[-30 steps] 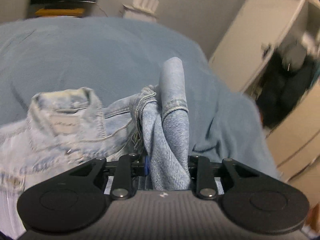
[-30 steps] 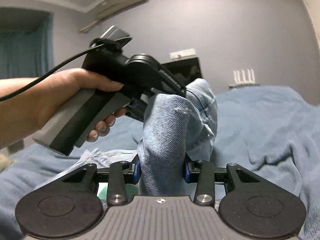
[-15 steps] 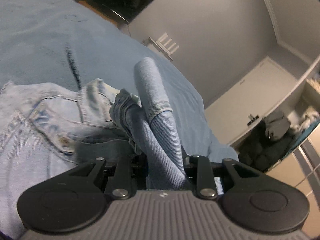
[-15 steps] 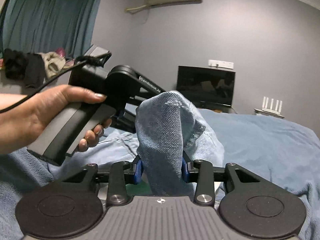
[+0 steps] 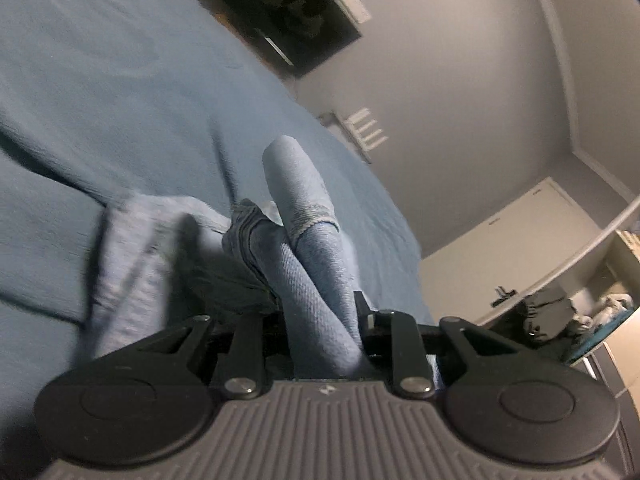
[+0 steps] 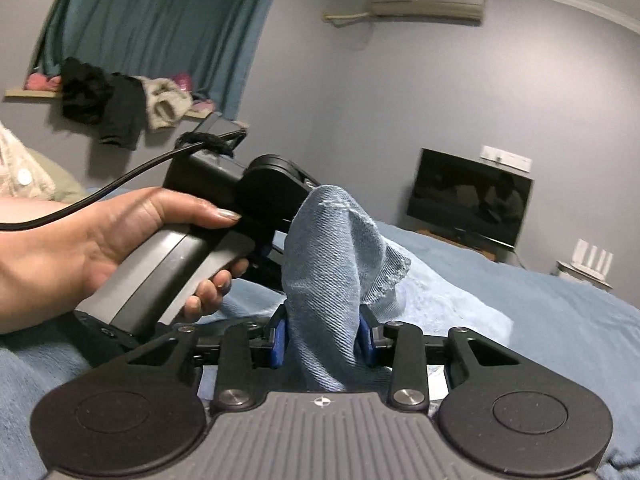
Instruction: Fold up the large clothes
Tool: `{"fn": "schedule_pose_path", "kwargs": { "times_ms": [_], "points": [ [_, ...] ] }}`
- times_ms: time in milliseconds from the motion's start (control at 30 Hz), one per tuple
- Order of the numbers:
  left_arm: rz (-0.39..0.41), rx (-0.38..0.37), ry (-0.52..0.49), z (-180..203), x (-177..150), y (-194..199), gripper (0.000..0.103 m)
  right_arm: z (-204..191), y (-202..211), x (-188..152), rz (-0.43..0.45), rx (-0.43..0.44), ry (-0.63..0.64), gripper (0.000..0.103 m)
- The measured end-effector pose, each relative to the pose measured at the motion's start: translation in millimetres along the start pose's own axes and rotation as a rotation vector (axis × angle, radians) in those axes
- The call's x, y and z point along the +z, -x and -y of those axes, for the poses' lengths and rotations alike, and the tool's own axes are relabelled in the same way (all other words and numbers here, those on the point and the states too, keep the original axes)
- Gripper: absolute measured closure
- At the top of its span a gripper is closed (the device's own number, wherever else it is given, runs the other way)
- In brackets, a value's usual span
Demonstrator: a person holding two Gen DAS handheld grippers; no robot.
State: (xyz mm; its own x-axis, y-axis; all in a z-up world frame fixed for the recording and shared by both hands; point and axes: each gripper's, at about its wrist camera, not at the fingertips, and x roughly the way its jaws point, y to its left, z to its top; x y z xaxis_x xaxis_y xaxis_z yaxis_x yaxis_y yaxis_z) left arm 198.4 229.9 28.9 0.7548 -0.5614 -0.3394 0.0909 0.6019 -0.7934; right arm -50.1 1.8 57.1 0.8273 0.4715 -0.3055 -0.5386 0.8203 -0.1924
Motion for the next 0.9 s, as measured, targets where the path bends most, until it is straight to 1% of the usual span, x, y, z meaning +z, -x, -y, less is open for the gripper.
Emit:
{"fn": "schedule_pose_path", "kwargs": {
  "times_ms": [100, 167, 233, 267, 367, 400, 433, 467, 500, 533, 567, 600, 633, 667, 733, 767, 833, 867, 900],
  "points": [
    [-0.03, 0.067, 0.03, -22, 4, 5, 0.083, -18, -13, 5, -0.016, 0.036, 0.056, 0.065],
    [-0.04, 0.081, 0.087, -40, 3, 5, 0.083, -38, -18, 6, -0.045, 0.057, 0.083, 0.066],
    [-0.043, 0.103, 0.095, -49, 3, 5, 0.082, -48, -24, 5, -0.06, 0.073, 0.102, 0.066],
    [-0.042, 0.122, 0.091, -49, 4, 6, 0.081, -52, -25, 5, -0.066, 0.08, 0.104, 0.065],
    [-0.031, 0.154, 0.111, -53, 8, 11, 0.073, -59, -34, 5, -0.079, 0.097, 0.141, 0.065],
    [-0.005, 0.184, 0.101, -54, 10, 17, 0.066, -62, -34, 5, -0.081, 0.099, 0.148, 0.065],
    [0.039, 0.216, 0.083, -47, 7, 29, 0.062, -63, -35, 4, -0.088, 0.103, 0.149, 0.065],
    [0.088, 0.24, 0.069, -48, 10, 39, 0.056, -62, -35, 2, -0.102, 0.107, 0.145, 0.066],
    [0.136, 0.247, 0.062, -48, 13, 48, 0.052, -61, -35, -1, -0.115, 0.11, 0.139, 0.066],
    [0.17, 0.235, 0.063, -48, 15, 53, 0.051, -62, -36, -3, -0.121, 0.111, 0.14, 0.066],
    [0.188, 0.209, 0.062, -48, 17, 57, 0.051, -64, -36, -4, -0.123, 0.109, 0.144, 0.066],
    [0.185, 0.178, 0.052, -47, 17, 56, 0.051, -67, -36, -5, -0.126, 0.111, 0.148, 0.066],
    [0.167, 0.16, 0.028, -44, 16, 53, 0.051, -69, -39, -3, -0.128, 0.116, 0.151, 0.066],
    [0.147, 0.159, -0.016, -39, 14, 50, 0.051, -71, -41, -2, -0.132, 0.123, 0.153, 0.065],
    [0.089, 0.194, -0.162, -19, 7, 35, 0.051, -74, -46, -1, -0.142, 0.145, 0.153, 0.065],
    [0.077, 0.237, -0.253, -9, 2, 29, 0.051, -74, -48, 0, -0.145, 0.153, 0.157, 0.065],
    [0.058, 0.338, -0.381, 6, -9, 17, 0.051, -77, -49, 0, -0.154, 0.177, 0.182, 0.064],
    [0.044, 0.384, -0.412, 9, -11, 11, 0.051, -79, -51, 1, -0.158, 0.19, 0.193, 0.063],
    [0.03, 0.424, -0.418, 8, -12, 6, 0.051, -81, -51, 1, -0.161, 0.204, 0.2, 0.062]
  ]
}}
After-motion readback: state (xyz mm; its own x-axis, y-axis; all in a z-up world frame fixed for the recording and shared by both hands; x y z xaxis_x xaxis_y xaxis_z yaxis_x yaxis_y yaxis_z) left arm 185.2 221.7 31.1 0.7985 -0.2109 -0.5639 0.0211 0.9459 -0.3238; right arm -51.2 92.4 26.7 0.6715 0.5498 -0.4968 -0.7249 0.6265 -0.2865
